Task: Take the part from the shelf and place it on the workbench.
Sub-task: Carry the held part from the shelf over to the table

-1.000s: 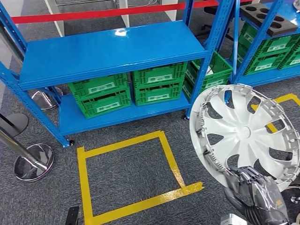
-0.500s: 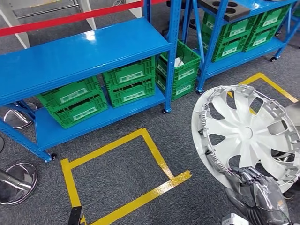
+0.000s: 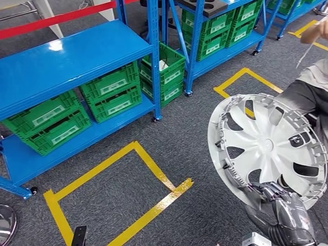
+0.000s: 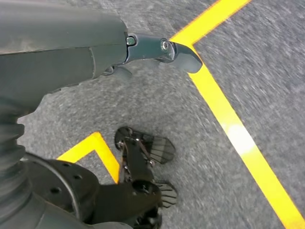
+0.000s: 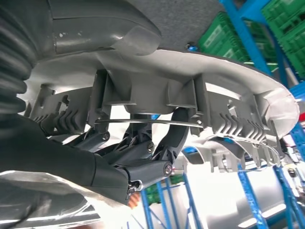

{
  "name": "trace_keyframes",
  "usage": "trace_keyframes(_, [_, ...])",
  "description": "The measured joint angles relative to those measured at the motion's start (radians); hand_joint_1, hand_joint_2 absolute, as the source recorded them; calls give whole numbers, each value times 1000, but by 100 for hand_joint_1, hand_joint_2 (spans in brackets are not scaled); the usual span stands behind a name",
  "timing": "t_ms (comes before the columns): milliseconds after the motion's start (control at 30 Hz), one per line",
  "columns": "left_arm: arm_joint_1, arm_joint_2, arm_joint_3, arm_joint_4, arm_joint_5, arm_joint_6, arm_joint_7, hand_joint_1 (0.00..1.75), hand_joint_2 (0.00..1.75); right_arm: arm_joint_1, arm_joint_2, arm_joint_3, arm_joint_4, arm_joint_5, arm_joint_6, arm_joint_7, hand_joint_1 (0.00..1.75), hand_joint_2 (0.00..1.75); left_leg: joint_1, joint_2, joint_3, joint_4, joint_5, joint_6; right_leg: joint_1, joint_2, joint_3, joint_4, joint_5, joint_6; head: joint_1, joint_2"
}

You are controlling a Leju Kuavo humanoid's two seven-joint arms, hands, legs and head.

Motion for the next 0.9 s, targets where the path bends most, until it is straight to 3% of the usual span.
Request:
trace_keyframes(67, [1,0,0,0,0,-1,1,0,175,-2,-1,0,0,-1,1,0,175,175,-2,30,-2,-3,3,4,1,-60,-53,113,-62,7,5,0])
trace_keyframes(133, [4,0,0,0,0,-1,2,0,175,-3,-1,0,1,-1,2,-1,175,175,-4,61,-4,-2,2,5,-1,-74,-98,221,-102,15,5,0])
trace_keyframes(167, [5,0,0,0,0,-1,2,0,175,-2,-1,0,1,-1,2,-1,175,175,-4,77,-4,-2,2,5,-1,-77,-97,229,-97,17,5,0])
trace_keyframes(200, [5,0,0,0,0,-1,3,0,175,-2,-1,0,1,-2,3,0,175,175,-5,91,-3,-2,1,4,-2,-83,-75,197,-75,18,5,0])
trace_keyframes(267, [2,-1,0,0,0,-1,4,0,175,-2,-1,0,2,-4,4,2,175,175,-6,116,-1,0,-2,-1,0,-121,6,61,-23,17,6,0])
trace_keyframes(333, [0,-2,0,0,0,-1,7,0,175,-3,-1,0,1,-5,5,3,175,175,-13,136,0,5,-7,-10,5,-149,60,-31,-2,4,4,0])
trace_keyframes(367, [-1,-2,0,0,0,-2,8,0,175,-3,-1,0,1,-5,5,4,175,175,-16,145,1,6,-8,-15,7,-149,64,-39,-5,-3,3,0])
trace_keyframes(433, [-3,-1,0,0,0,-3,10,0,175,0,-1,0,1,-5,5,6,175,175,-15,156,2,9,-12,-25,7,-126,60,-39,0,-17,1,0])
trace_keyframes(500, [-4,-1,0,0,0,-4,12,0,175,1,-1,0,1,-8,5,7,175,175,-10,119,-9,42,-41,-37,4,-106,57,-41,5,-29,0,0])
trace_keyframes(567, [-3,-1,0,0,0,-5,13,0,175,-1,-1,1,1,-10,6,8,175,175,-6,66,-54,154,-107,-42,3,-85,54,-41,9,-38,-3,0])
trace_keyframes(633, [1,-1,0,0,0,-5,14,0,175,-1,-1,1,1,-11,7,8,175,175,-6,51,-109,280,-156,-41,5,-59,52,-40,10,-43,-3,0])
trace_keyframes(667, [2,-1,0,0,0,-5,15,0,175,-1,-1,1,2,-12,7,7,175,175,-6,49,-120,303,-154,-39,6,-45,51,-40,11,-43,-3,0])
trace_keyframes(700, [3,-1,0,0,0,-5,15,0,175,-1,-1,1,2,-14,7,7,175,175,-6,46,-113,285,-130,-35,7,-30,51,-39,11,-44,-3,0])
trace_keyframes(733, [3,-1,0,0,-1,-5,15,0,175,-1,-1,1,2,-16,7,6,175,175,-7,36,-90,231,-90,-29,8,-15,52,-38,12,-43,-3,0])
trace_keyframes(800, [3,1,0,0,-1,-5,15,0,175,-2,-1,2,2,-19,8,6,175,175,-5,-19,-35,99,-24,-14,9,11,50,-35,13,-41,-2,0])
trace_keyframes(867, [3,3,0,0,-2,-5,15,0,175,-4,-1,2,2,-20,8,4,175,175,-5,-55,-8,30,-9,-7,5,36,40,-33,18,-32,-2,0])
trace_keyframes(900, [2,2,0,0,-2,-5,15,0,175,-4,-1,2,2,-20,9,4,175,175,-6,-49,-6,22,-11,-7,3,50,34,-34,23,-24,-4,0])
